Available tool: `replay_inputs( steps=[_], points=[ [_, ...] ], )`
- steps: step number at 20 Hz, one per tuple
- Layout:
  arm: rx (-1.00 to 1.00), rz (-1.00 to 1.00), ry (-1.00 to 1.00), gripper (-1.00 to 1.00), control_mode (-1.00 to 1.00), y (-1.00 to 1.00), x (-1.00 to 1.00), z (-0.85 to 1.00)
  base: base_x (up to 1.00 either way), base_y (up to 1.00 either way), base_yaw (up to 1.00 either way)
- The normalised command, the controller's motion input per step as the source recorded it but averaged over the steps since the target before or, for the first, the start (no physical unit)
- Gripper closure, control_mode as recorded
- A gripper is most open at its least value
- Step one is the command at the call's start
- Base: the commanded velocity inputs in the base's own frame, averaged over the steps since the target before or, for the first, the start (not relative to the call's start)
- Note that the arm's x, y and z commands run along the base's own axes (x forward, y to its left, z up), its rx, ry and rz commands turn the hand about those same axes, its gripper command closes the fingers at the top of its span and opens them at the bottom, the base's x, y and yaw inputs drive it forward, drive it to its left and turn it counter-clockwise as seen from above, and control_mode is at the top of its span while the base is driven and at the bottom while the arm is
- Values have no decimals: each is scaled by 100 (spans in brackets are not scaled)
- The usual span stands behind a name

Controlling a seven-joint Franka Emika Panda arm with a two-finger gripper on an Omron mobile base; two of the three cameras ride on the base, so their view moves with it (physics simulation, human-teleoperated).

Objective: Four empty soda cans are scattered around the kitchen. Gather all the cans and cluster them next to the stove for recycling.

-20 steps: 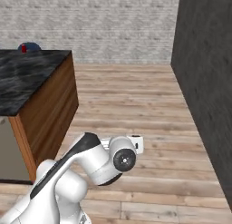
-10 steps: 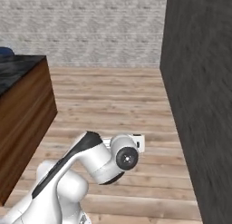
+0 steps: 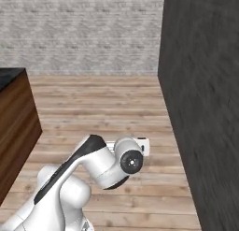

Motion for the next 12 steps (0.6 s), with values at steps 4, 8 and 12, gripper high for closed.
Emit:
replay_inputs(
  steps=[4,8,12],
  points=[
    [0,0,0,-100,100,0,0,0,100,15,-12],
    [0,0,0,-100,100,0,0,0,100,25,-9],
    [0,0,0,-100,100,0,0,0,100,26,-2]
  ],
)
